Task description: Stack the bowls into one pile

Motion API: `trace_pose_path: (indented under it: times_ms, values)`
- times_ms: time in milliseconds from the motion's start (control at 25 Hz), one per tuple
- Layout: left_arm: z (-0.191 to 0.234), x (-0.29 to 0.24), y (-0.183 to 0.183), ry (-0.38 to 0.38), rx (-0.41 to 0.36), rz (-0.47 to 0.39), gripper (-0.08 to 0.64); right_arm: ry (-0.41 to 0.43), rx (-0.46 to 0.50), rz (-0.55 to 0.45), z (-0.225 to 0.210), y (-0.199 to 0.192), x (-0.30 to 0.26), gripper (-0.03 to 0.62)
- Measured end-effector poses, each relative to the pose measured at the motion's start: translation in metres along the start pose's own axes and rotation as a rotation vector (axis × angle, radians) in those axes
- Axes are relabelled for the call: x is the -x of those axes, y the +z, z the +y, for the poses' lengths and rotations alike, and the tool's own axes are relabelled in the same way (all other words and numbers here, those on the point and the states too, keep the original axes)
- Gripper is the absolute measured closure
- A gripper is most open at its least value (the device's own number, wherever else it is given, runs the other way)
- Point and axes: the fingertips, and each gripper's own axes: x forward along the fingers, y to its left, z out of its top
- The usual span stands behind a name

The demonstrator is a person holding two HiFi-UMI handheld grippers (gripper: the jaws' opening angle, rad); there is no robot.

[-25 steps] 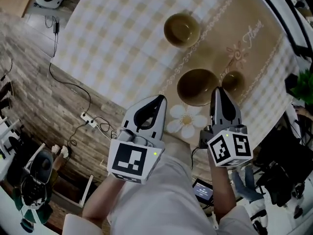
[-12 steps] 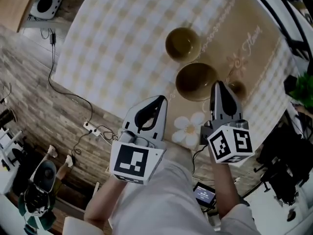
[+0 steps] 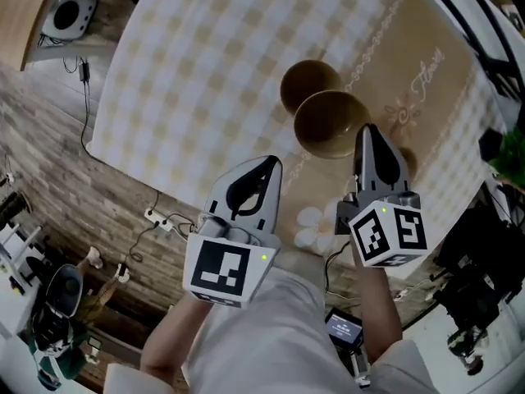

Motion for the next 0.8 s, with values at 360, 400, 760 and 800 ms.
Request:
trace_pose_path:
  times_ms: [360, 400, 760, 800]
  values:
    - [0.022, -0.024, 0.004, 0.005, 0.015, 0.009, 0.541, 0.004, 0.003, 0.011, -0.001, -0.003, -0.046, 0.555]
    - [0.024, -0.026, 0.004, 0.006, 0.021, 0.011, 0.541, 0.004, 0.006, 0.016, -0.001, -0.004, -0.050, 0.555]
    - [0.043, -0.040, -0.008, 0.033, 0.093, 0.030, 0.541, -0.012, 0.047, 0.069, -0.002, -0.018, -0.076, 0.555]
    - [0.045, -0.041, -0.010, 0.034, 0.099, 0.035, 0.541, -0.019, 0.064, 0.067, -0.002, -0.018, -0.076, 0.555]
